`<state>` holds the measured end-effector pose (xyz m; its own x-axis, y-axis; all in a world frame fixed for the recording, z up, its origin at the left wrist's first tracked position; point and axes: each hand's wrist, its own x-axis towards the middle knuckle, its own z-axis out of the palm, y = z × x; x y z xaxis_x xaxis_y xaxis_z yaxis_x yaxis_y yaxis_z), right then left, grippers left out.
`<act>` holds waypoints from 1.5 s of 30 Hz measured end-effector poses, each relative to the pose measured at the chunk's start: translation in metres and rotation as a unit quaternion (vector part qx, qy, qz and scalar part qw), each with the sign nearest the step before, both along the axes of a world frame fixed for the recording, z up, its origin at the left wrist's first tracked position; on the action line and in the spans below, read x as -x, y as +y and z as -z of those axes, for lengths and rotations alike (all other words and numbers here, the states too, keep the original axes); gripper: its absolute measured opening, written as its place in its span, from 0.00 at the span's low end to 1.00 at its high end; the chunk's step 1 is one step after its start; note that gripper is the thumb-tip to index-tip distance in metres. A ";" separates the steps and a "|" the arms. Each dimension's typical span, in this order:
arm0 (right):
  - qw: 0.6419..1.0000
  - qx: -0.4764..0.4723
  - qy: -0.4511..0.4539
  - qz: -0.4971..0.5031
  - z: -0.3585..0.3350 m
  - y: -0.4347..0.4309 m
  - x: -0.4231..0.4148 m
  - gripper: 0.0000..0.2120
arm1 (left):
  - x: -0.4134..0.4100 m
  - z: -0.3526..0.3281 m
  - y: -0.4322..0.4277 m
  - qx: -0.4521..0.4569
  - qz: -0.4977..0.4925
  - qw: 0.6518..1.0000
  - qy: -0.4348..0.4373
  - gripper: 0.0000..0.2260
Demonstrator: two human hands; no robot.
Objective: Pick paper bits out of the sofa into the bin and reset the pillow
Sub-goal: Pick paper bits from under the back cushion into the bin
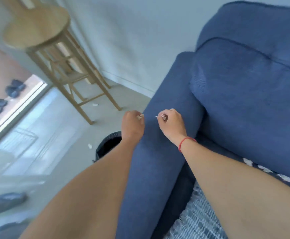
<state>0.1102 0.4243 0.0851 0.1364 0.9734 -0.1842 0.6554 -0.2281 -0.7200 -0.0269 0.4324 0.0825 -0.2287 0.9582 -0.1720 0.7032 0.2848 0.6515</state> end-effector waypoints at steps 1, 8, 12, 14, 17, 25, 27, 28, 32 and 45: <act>1.000 0.008 0.017 -0.017 0.000 0.002 0.022 0.09 | 0.023 0.003 -0.003 0.015 -0.028 0.999 -0.001 0.07; 0.990 0.068 0.043 -0.119 0.027 0.006 0.123 0.04 | 0.132 0.034 -0.030 0.079 -0.162 0.984 -0.012 0.09; 0.968 0.146 -0.001 -0.203 0.042 0.001 0.149 0.12 | 0.148 0.046 -0.042 0.128 -0.165 0.977 -0.031 0.07; 0.939 0.206 -0.035 -0.274 0.042 0.000 0.155 0.19 | 0.146 0.049 -0.047 0.174 -0.144 0.974 -0.029 0.12; 0.940 0.198 -0.028 -0.276 0.035 0.004 0.148 0.22 | 0.135 0.045 -0.046 0.203 -0.109 0.973 -0.007 0.11; 0.973 0.124 -0.063 -0.182 0.004 0.007 0.037 0.26 | 0.029 0.007 -0.008 0.172 0.037 0.984 0.042 0.21; 0.980 0.120 -0.071 -0.139 -0.002 -0.001 0.000 0.27 | -0.010 -0.002 -0.003 0.144 0.089 0.983 0.063 0.15; 0.984 0.119 -0.071 -0.111 -0.004 -0.006 -0.018 0.27 | -0.030 -0.007 -0.002 0.134 0.113 0.982 0.072 0.14; 0.989 0.134 -0.063 -0.013 -0.008 -0.032 -0.090 0.25 | -0.109 -0.017 -0.009 0.097 0.199 0.971 0.092 0.19; 0.948 0.289 -0.063 0.119 0.062 -0.163 -0.273 0.26 | -0.296 0.059 -0.104 0.218 0.352 0.908 0.064 0.24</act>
